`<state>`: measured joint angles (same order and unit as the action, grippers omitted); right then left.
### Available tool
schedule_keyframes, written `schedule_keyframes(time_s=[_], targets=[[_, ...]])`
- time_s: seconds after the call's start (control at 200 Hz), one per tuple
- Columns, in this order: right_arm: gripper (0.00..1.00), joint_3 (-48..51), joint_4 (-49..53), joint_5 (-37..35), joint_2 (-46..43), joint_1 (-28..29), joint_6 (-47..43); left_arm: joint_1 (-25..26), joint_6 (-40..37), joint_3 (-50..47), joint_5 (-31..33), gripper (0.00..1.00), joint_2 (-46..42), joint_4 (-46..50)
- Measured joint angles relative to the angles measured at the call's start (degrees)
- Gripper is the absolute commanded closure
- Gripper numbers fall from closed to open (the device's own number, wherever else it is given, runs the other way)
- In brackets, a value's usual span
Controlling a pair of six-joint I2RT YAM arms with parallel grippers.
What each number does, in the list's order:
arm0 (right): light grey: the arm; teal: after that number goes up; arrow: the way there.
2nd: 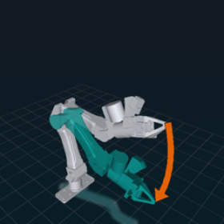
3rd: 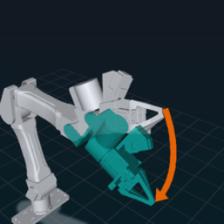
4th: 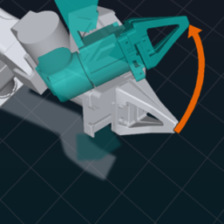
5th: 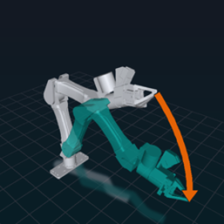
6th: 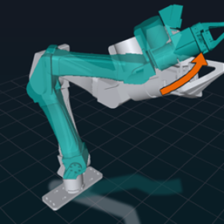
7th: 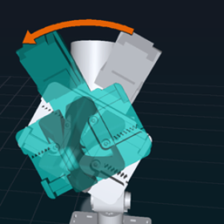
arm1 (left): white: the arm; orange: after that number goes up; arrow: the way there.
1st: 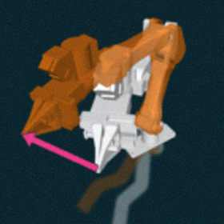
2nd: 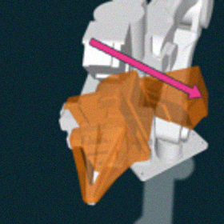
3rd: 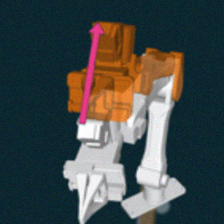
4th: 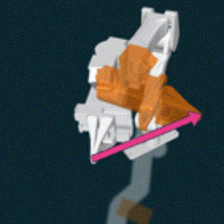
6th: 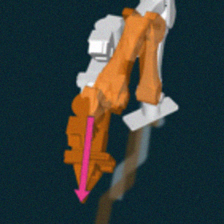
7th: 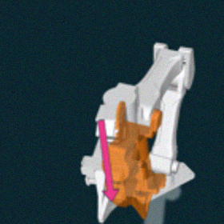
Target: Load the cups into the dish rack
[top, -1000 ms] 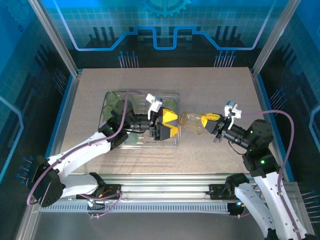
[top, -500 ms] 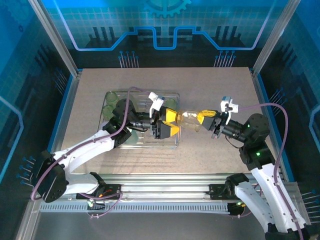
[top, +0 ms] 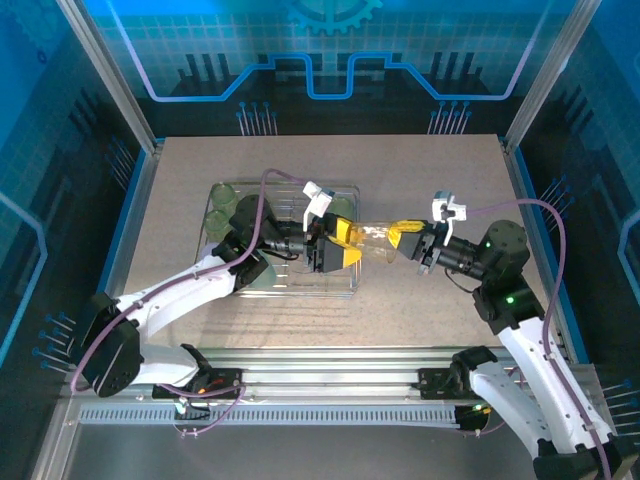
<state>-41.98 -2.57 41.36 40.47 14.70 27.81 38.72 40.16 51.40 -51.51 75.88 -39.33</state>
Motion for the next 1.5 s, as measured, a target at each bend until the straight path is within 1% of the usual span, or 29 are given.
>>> schedule_keyframes(time_s=[0.09, 0.31, 0.435, 0.605, 0.655, 0.695, 0.751, 0.786, 0.831, 0.866, 0.891, 0.936, 0.971, 1.026, 1.131, 1.251, 1.356, 1.501], targets=[[1.0, 0.0, -0.1, 0.3, 0.7, 0.1, -0.2, 0.0, 0.3, 0.0, 0.0, 0.16, 0.1, 0.0], [1.0, -0.2, -0.1, 1.1, 2.7, 1.2, -0.5, -0.2, 0.9, 0.5, -0.9, 0.31, 1.5, 0.5], [1.0, -0.7, 0.0, 0.9, 3.1, 1.4, -0.9, -0.5, 1.7, 1.2, -1.9, 0.44, 2.1, 0.7], [1.0, -1.2, 0.6, 0.6, 3.1, 1.5, -1.2, -0.7, 1.8, 1.9, -2.6, 0.69, 2.4, 0.9], [1.0, -1.4, 1.2, 0.3, 3.0, 1.6, -1.5, -0.7, 1.8, 2.0, -2.8, 0.74, 2.6, 1.0], [0.95, -1.6, 1.9, -0.1, 3.1, 1.6, -1.9, -0.7, 1.8, 2.1, -2.8, 0.77, 2.7, 1.4], [0.81, -2.0, 3.2, -0.9, 3.1, 1.8, -2.4, -0.7, 1.5, 2.3, -2.8, 0.81, 2.7, 2.1], [0.77, -2.3, 4.3, -1.6, 3.1, 1.9, -3.1, -0.7, 1.3, 2.6, -2.5, 0.83, 2.7, 3.1], [0.72, -2.7, 5.7, -2.8, 3.2, 2.3, -4.0, -0.5, 0.2, 3.2, -2.3, 0.89, 2.7, 4.7], [0.62, -2.8, 7.0, -3.6, 3.5, 2.6, -4.3, -0.2, -1.2, 3.9, -1.6, 0.93, 2.7, 7.0], [0.58, -3.1, 7.9, -4.3, 3.5, 2.7, -5.3, 0.0, -1.8, 4.3, -1.2, 0.94, 2.7, 8.3], [0.55, -3.4, 9.7, -5.9, 3.9, 2.7, -5.7, 0.2, -4.2, 5.2, 0.5, 0.97, 2.5, 12.0], [0.51, -3.5, 11.0, -7.5, 4.2, 2.8, -6.2, 0.4, -6.0, 5.9, 2.3, 0.99, 2.3, 15.1], [0.45, -3.7, 13.5, -10.3, 4.3, 2.9, -7.4, 0.5, -8.4, 6.9, 5.1, 1.0, 1.8, 19.9], [0.42, -4.0, 17.8, -17.1, 4.0, 2.9, -8.5, 0.7, -13.0, 8.6, 11.8, 1.0, 1.0, 29.0], [0.39, -4.1, 22.2, -26.1, 2.7, 2.9, -9.4, 0.7, -16.3, 10.7, 20.4, 1.0, 0.9, 37.4], [0.37, -4.1, 24.8, -33.2, 1.0, 2.8, -9.9, 0.7, -17.7, 13.4, 27.5, 1.0, 1.4, 45.5], [0.35, -3.9, 27.3, -39.5, -0.8, 2.1, -10.3, 0.7, -18.8, 21.0, 37.2, 1.0, 5.5, 57.4]])
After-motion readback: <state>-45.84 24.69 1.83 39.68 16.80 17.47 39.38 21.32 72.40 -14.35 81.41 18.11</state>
